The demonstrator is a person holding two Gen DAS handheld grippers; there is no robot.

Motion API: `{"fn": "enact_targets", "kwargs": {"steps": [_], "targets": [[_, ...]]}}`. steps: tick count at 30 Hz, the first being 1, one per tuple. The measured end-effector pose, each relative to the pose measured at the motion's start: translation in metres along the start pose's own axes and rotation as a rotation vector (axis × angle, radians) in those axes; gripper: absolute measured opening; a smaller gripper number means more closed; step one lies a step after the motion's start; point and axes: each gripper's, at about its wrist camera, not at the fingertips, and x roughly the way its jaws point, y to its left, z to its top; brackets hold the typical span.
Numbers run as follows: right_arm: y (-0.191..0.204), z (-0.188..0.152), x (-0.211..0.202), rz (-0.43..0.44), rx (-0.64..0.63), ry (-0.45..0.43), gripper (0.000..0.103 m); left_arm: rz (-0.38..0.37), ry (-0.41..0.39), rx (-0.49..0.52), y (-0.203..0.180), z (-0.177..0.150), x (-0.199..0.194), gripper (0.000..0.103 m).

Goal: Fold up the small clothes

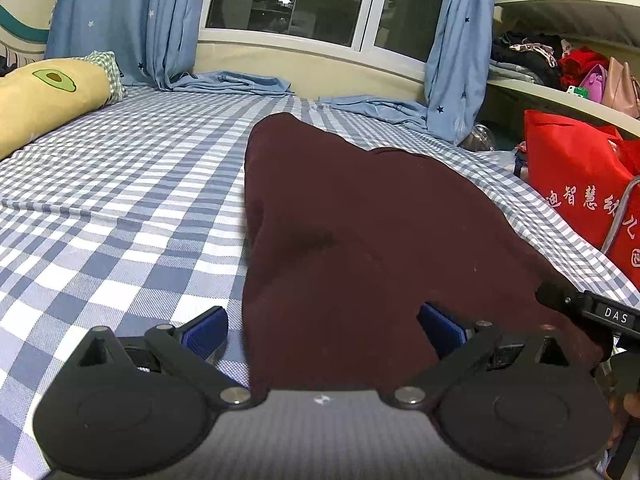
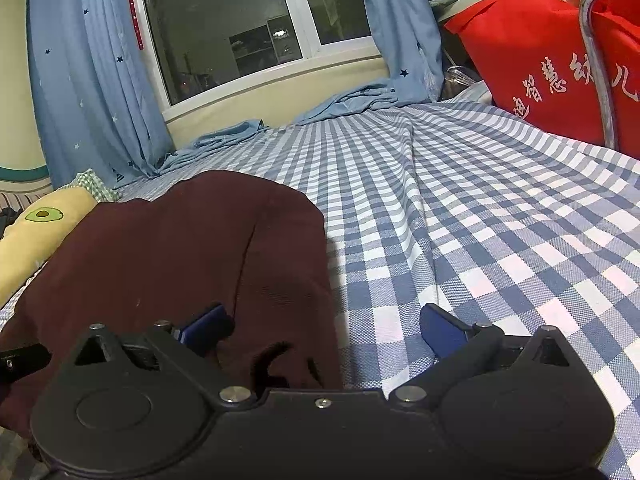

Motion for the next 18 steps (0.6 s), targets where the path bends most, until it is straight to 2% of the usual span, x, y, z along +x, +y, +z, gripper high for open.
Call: {"fn": "enact_targets", "kwargs": {"steps": [11, 15, 18], "targets": [[0.000, -0.003, -0.005, -0.004, 0.007, -0.027, 0.102, -0.012, -0.004, 0.005, -0.001, 0.001, 0.000, 0.103], [-0.004, -0.002, -0.008, 0.023, 0.029, -0.036, 0.102, -0.095, -0.037, -0.041, 0.010, 0.011, -0.012, 0.102], [-0.007, 0.007, -0.020, 0.074, 0.006, -0.096, 0.102, -0.122, -0.089, -0.017, 0.020, 0.023, -0.023, 0.102]]}}
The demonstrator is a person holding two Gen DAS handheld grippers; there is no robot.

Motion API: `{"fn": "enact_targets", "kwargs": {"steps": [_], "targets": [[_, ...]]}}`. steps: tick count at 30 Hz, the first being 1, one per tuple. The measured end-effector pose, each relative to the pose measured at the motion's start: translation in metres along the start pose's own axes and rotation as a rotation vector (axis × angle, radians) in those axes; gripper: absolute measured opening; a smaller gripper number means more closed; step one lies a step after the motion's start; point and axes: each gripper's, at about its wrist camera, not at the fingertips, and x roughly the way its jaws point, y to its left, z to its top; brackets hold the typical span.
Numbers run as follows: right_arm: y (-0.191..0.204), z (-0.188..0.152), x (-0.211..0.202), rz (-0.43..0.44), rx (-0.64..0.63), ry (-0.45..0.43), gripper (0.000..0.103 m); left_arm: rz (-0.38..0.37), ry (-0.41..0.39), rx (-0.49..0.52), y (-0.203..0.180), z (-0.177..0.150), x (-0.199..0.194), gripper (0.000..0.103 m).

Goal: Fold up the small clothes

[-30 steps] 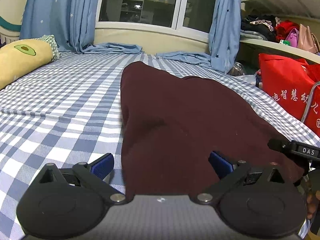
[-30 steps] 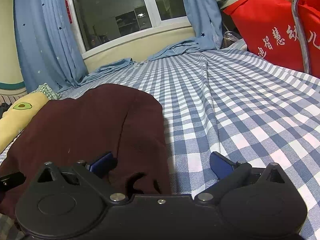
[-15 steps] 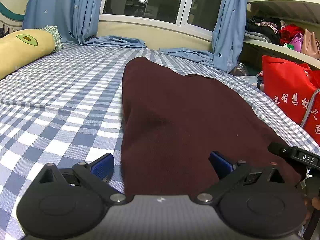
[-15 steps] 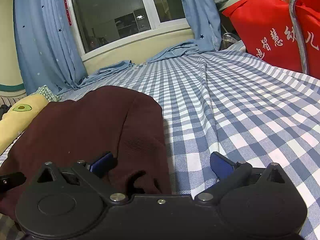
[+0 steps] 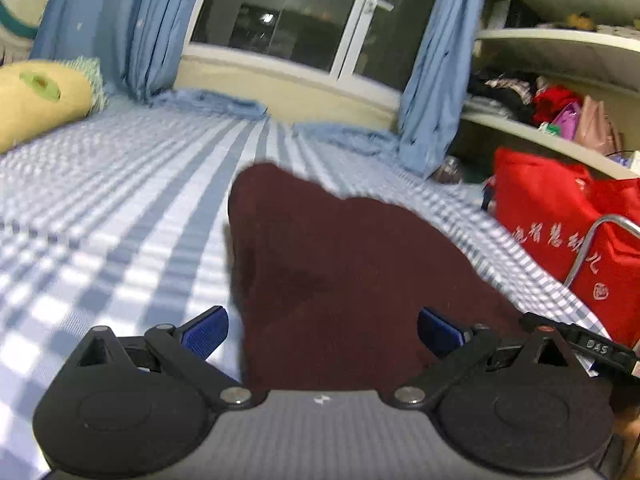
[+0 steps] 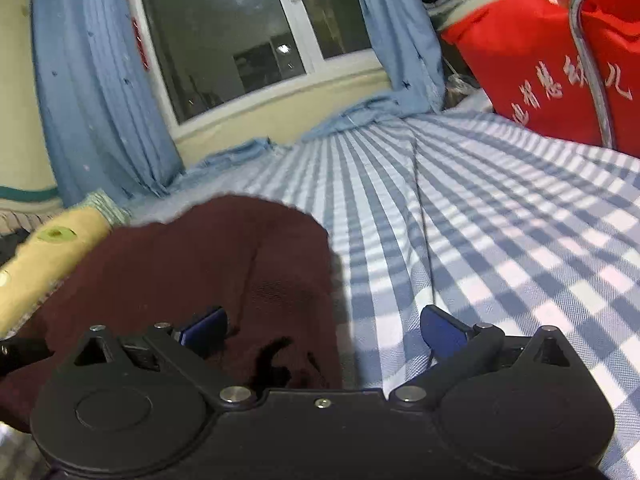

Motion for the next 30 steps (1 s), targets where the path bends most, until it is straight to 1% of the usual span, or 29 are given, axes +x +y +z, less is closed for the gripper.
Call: {"fn": "enact_targets", "kwargs": {"steps": [2, 3, 4, 5, 6, 8, 9, 11, 13, 15, 16, 18, 21, 22, 24, 25, 26, 27, 29, 30], "targets": [[0.002, 0.015, -0.002, 0.035, -0.054, -0.040, 0.102, 0.005, 0.006, 0.027, 0.006, 0.010, 0.002, 0.102], [0.002, 0.024, 0.000, 0.056, -0.065, -0.037, 0.103, 0.002, 0.018, 0.030, 0.010, 0.015, 0.006, 0.102], [0.001, 0.034, 0.007, 0.092, -0.070, -0.013, 0.103, -0.005, 0.034, 0.026, 0.014, 0.019, 0.011, 0.102], [0.000, 0.044, 0.018, 0.131, -0.067, 0.032, 0.103, -0.020, 0.053, 0.021, 0.017, 0.022, 0.016, 0.102], [-0.002, 0.052, 0.030, 0.170, -0.052, 0.072, 0.103, -0.050, 0.082, 0.016, 0.022, 0.024, 0.024, 0.102], [-0.008, 0.061, 0.059, 0.246, -0.023, 0.168, 0.102, -0.093, 0.145, 0.010, 0.030, 0.024, 0.040, 0.103], [-0.009, 0.061, 0.071, 0.254, -0.015, 0.205, 0.102, -0.122, 0.170, -0.010, 0.035, 0.023, 0.045, 0.103], [-0.017, 0.057, 0.096, 0.269, 0.016, 0.302, 0.102, -0.186, 0.210, -0.077, 0.047, 0.022, 0.055, 0.103], [-0.025, 0.051, 0.109, 0.312, 0.057, 0.367, 0.103, -0.259, 0.273, -0.169, 0.061, 0.020, 0.068, 0.103], [-0.033, 0.049, 0.109, 0.358, 0.066, 0.353, 0.103, -0.304, 0.314, -0.229, 0.071, 0.016, 0.081, 0.103], [-0.037, 0.048, 0.109, 0.372, 0.080, 0.348, 0.102, -0.316, 0.317, -0.230, 0.072, 0.015, 0.086, 0.103], [-0.038, 0.046, 0.106, 0.379, 0.084, 0.336, 0.103, -0.321, 0.321, -0.197, 0.070, 0.016, 0.094, 0.103], [-0.026, 0.046, 0.103, 0.345, -0.008, 0.344, 0.102, -0.315, 0.346, -0.147, 0.065, 0.019, 0.105, 0.103], [-0.020, 0.045, 0.102, 0.327, -0.046, 0.348, 0.101, -0.307, 0.360, -0.122, 0.062, 0.022, 0.107, 0.103], [-0.010, 0.044, 0.100, 0.311, -0.099, 0.354, 0.091, -0.286, 0.391, -0.061, 0.053, 0.025, 0.109, 0.103], [-0.008, 0.043, 0.099, 0.325, -0.092, 0.361, 0.079, -0.276, 0.410, -0.027, 0.047, 0.027, 0.112, 0.103], [-0.008, 0.043, 0.098, 0.345, -0.060, 0.373, 0.069, -0.272, 0.429, 0.005, 0.043, 0.029, 0.116, 0.103], [-0.009, 0.041, 0.096, 0.332, -0.042, 0.372, 0.067, -0.273, 0.445, 0.031, 0.040, 0.031, 0.119, 0.103], [-0.006, 0.040, 0.092, 0.312, -0.052, 0.360, 0.061, -0.278, 0.466, 0.070, 0.034, 0.035, 0.124, 0.103], [-0.005, 0.039, 0.090, 0.306, -0.052, 0.355, 0.059, -0.282, 0.467, 0.083, 0.032, 0.035, 0.125, 0.099]]}}
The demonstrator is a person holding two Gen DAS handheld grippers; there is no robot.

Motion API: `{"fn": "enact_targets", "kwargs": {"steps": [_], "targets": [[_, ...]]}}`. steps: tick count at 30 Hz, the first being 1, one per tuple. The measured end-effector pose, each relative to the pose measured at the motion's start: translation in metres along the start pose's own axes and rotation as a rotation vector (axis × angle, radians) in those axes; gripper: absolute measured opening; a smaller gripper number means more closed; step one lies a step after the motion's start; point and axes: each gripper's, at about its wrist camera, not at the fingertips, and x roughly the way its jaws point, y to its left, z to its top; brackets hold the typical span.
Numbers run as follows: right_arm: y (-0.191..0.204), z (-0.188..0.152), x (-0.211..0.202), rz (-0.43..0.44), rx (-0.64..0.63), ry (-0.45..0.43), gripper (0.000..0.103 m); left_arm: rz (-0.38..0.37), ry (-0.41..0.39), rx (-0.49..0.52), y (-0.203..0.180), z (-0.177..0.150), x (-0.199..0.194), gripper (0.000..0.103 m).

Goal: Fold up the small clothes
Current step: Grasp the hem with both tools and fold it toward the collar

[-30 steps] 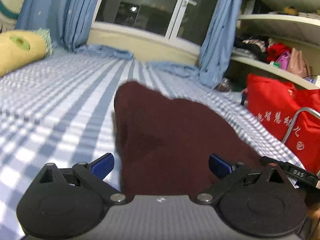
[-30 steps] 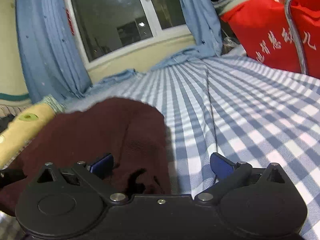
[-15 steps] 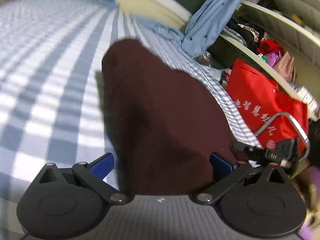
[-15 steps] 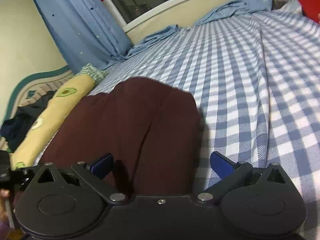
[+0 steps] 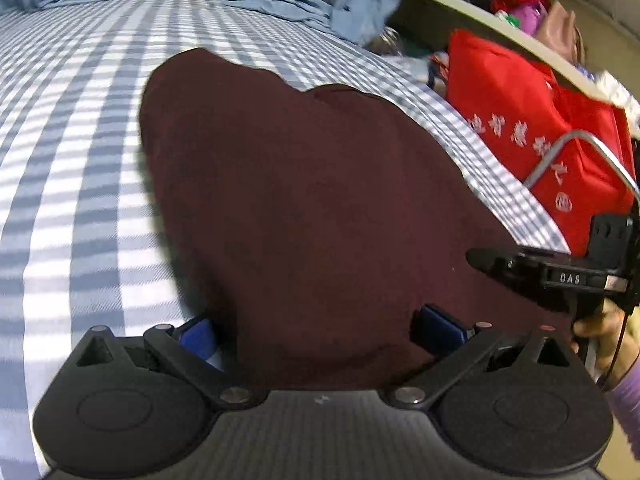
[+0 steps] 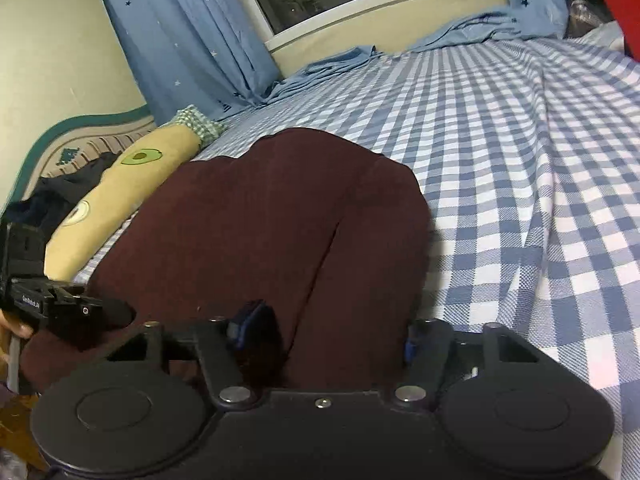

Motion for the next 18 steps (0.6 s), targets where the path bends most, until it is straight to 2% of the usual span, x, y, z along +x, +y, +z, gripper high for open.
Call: {"fn": "enact_targets", "kwargs": {"steps": [3, 4, 9, 11, 12, 14, 18], "targets": [[0.006, -0.002, -0.003, -0.015, -0.001, -0.027, 0.043, 0.021, -0.020, 0.006, -0.005, 0.000, -0.001, 0.086], [0.008, -0.003, -0.005, -0.020, -0.006, -0.038, 0.034, 0.031, -0.028, 0.009, -0.008, -0.004, -0.004, 0.083], [0.030, 0.005, -0.011, -0.021, -0.030, -0.061, 0.021, 0.075, -0.079, -0.043, -0.012, -0.001, -0.015, 0.040], [0.046, 0.011, -0.020, 0.000, -0.059, -0.112, 0.019, 0.078, -0.109, -0.037, -0.011, 0.000, -0.023, 0.029], [0.052, 0.014, -0.024, 0.008, -0.074, -0.136, 0.019, 0.079, -0.131, -0.019, -0.013, 0.003, -0.029, 0.026], [0.067, 0.024, -0.033, 0.037, -0.086, -0.193, 0.018, 0.091, -0.163, 0.020, -0.016, 0.015, -0.040, 0.025], [0.089, 0.045, -0.031, 0.064, -0.093, -0.268, 0.017, 0.175, -0.225, 0.101, -0.020, 0.045, -0.067, 0.025]]}}
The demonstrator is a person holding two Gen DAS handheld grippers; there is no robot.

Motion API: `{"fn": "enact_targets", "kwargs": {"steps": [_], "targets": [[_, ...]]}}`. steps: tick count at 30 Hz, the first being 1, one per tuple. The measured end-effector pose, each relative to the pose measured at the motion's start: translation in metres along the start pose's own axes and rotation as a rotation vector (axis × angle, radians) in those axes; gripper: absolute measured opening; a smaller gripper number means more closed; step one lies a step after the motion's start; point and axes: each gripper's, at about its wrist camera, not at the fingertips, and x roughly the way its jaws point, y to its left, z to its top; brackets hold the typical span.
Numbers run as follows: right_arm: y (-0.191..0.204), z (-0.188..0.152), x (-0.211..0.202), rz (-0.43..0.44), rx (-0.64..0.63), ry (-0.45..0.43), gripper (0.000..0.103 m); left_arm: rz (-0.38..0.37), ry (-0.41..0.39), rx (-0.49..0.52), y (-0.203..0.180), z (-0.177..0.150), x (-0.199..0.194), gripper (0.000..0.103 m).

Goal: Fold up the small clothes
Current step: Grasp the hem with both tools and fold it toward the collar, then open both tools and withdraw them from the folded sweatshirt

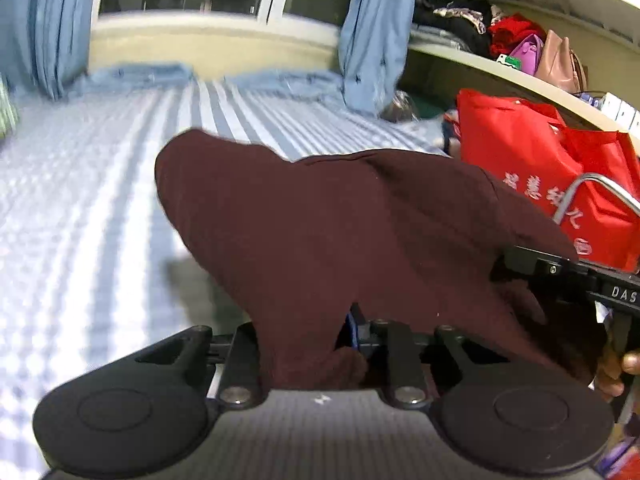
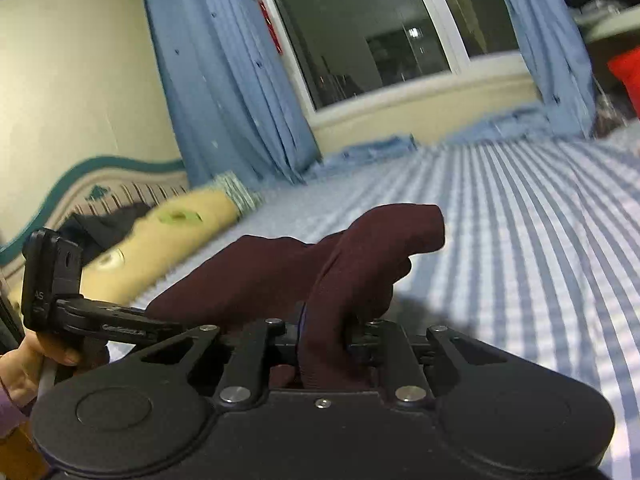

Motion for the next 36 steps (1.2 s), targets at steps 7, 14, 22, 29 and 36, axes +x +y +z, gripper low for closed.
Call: {"fn": "enact_targets", "kwargs": {"steps": [7, 14, 22, 29, 36], "targets": [[-0.002, 0.012, 0.073, 0.042, 0.138, 0.001, 0.017, 0.185, 0.023, 0.095, 0.031, 0.021, -0.001, 0.028], [-0.009, -0.013, 0.137, -0.074, 0.194, 0.119, 0.022, 0.266, 0.023, 0.015, 0.055, -0.020, 0.031, 0.045], [-0.001, -0.020, 0.118, -0.143, 0.151, 0.138, 0.072, 0.424, -0.033, -0.042, 0.044, -0.034, -0.008, 0.084], [0.050, -0.017, 0.039, -0.239, 0.086, 0.021, 0.102, 0.433, -0.134, -0.120, -0.001, -0.054, -0.101, 0.102], [0.125, -0.021, -0.076, -0.245, -0.011, -0.135, 0.103, 0.462, -0.231, -0.139, -0.054, -0.087, -0.200, 0.102]]}}
